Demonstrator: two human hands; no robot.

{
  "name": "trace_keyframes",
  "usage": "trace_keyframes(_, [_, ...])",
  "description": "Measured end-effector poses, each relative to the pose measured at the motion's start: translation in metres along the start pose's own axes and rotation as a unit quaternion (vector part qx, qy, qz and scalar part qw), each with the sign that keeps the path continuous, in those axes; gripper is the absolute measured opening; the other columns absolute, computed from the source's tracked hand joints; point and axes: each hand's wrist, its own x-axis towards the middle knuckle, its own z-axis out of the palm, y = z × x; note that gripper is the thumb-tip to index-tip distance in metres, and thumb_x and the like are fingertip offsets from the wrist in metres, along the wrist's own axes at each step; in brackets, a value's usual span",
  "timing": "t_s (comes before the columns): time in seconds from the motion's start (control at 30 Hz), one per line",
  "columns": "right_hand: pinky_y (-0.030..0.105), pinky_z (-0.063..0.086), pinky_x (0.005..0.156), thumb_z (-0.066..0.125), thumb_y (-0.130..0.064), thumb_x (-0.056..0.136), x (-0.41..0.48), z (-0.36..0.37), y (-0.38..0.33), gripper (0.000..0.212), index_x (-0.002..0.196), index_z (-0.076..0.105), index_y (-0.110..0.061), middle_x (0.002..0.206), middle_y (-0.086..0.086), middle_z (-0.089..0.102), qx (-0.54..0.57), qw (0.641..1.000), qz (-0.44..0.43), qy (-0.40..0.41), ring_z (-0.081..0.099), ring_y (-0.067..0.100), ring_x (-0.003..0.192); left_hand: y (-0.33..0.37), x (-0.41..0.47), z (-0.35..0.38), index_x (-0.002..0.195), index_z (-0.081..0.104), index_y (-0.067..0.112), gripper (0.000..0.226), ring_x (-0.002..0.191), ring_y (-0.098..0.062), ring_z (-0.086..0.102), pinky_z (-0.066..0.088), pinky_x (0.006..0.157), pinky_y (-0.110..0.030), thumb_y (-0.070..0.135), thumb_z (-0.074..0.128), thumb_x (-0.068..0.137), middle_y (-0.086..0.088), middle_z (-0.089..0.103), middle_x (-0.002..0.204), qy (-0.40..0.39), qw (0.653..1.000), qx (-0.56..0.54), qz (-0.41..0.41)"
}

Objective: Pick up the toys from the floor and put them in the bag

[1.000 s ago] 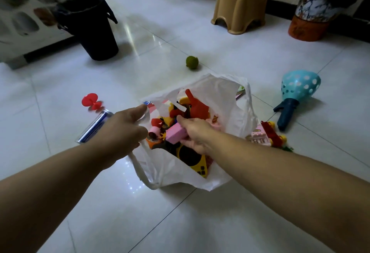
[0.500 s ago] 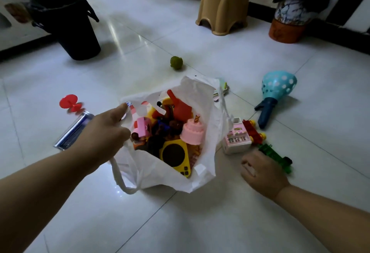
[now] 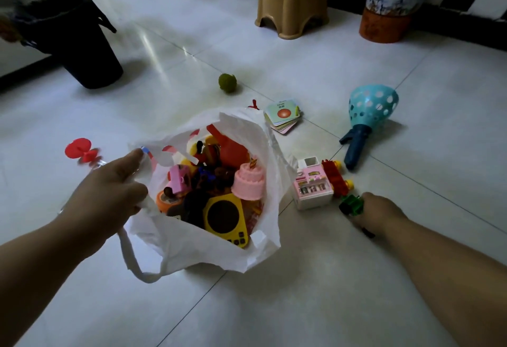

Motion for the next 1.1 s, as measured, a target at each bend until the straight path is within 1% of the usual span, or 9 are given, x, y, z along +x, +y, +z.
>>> trace_keyframes(0.13, [0.029,0.039,0.061,0.069,-0.033,0.079,-0.011,-0.018,0.001,0.033,0.102,0.057,-0.012,0.084,0.006,0.058,0.116,0.992,0.000,0.049,0.057,0.026,0.080,-0.001,-0.003,0.004,0.141,0.041,0.025,0.071,0.079,-0.025,0.054,0.047,0.068,-0.030,-0.011,0.044,0.080,-0.007,0.054,0.117,0.000,1.000,-0.010,0.004])
trace_keyframes(0.3, [0.028,0.042,0.059,0.075,-0.021,0.076,-0.039,-0.063,0.004,0.029,0.100,0.060,-0.014,0.084,0.007,0.060,0.282,0.957,-0.046,0.056,0.057,0.026,0.073,0.000,-0.001,0.002,0.142,0.042,0.025,0.072,0.083,-0.028,0.054,0.050,0.078,-0.038,-0.011,0.045,0.079,-0.008,0.055,0.116,-0.016,1.000,-0.022,0.003])
trace_keyframes(0.43, [0.026,0.045,0.048,0.071,-0.003,0.074,-0.073,-0.130,0.007,0.029,0.102,0.065,-0.010,0.079,0.014,0.063,0.388,0.906,-0.134,-0.097,0.058,0.018,0.056,0.001,-0.003,0.000,0.141,0.041,0.026,0.071,0.080,-0.026,0.057,0.050,0.069,-0.032,-0.008,0.046,0.080,-0.006,0.054,0.119,-0.027,0.999,-0.023,-0.002])
trace_keyframes(0.6, [0.034,0.056,0.063,0.093,-0.043,0.018,-0.121,-0.189,-0.014,0.079,0.091,0.074,-0.020,0.096,0.019,0.070,0.337,0.858,-0.283,-0.265,0.067,0.028,0.080,0.001,-0.004,-0.006,0.142,0.041,0.025,0.070,0.074,-0.024,0.055,0.051,0.069,-0.033,-0.008,0.046,0.080,-0.004,0.055,0.113,-0.033,0.999,-0.030,0.001])
trace_keyframes(0.67, [0.033,0.057,0.067,0.091,-0.030,0.027,-0.141,-0.191,-0.046,0.073,0.095,0.072,-0.013,0.096,0.020,0.071,0.308,0.830,-0.328,-0.330,0.068,0.027,0.083,0.001,-0.004,-0.010,0.142,0.041,0.023,0.070,0.072,-0.022,0.053,0.049,0.066,-0.031,-0.009,0.045,0.080,-0.003,0.055,0.119,-0.040,0.998,-0.045,0.000])
trace_keyframes(0.73, [0.029,0.055,0.069,0.079,-0.011,0.053,-0.156,-0.179,-0.088,0.047,0.099,0.069,-0.009,0.093,0.014,0.072,0.303,0.795,-0.351,-0.391,0.068,0.023,0.083,0.000,-0.003,-0.016,0.142,0.042,0.022,0.069,0.076,-0.023,0.054,0.051,0.073,-0.034,-0.010,0.045,0.080,-0.001,0.056,0.117,-0.052,0.997,-0.057,-0.009])
trace_keyframes(0.8, [0.032,0.055,0.074,0.072,-0.012,0.067,-0.162,-0.153,-0.129,0.035,0.102,0.067,-0.013,0.097,0.006,0.069,0.293,0.804,-0.331,-0.397,0.067,0.023,0.089,-0.001,-0.002,-0.021,0.141,0.043,0.021,0.068,0.079,-0.024,0.054,0.051,0.076,-0.036,-0.010,0.045,0.081,0.002,0.057,0.111,-0.073,0.995,-0.065,-0.020])
trace_keyframes(0.93, [0.042,0.054,0.083,0.070,-0.042,0.075,-0.150,-0.078,-0.214,0.045,0.107,0.061,-0.012,0.100,0.011,0.064,0.269,0.902,-0.213,-0.262,0.063,0.030,0.093,0.000,-0.002,-0.027,0.141,0.042,0.016,0.069,0.068,-0.020,0.045,0.043,0.059,-0.026,-0.014,0.044,0.080,-0.001,0.053,0.122,-0.091,0.992,-0.084,-0.010])
trace_keyframes(1.1, [0.045,0.049,0.095,0.053,-0.042,0.092,-0.141,-0.019,-0.292,0.044,0.127,0.049,-0.016,0.120,0.009,0.060,0.377,0.887,-0.209,-0.166,0.059,0.029,0.107,-0.001,0.002,-0.029,0.141,0.041,0.013,0.067,0.062,-0.017,0.043,0.041,0.049,-0.019,-0.015,0.042,0.080,0.000,0.051,0.123,-0.087,0.991,-0.104,-0.016])
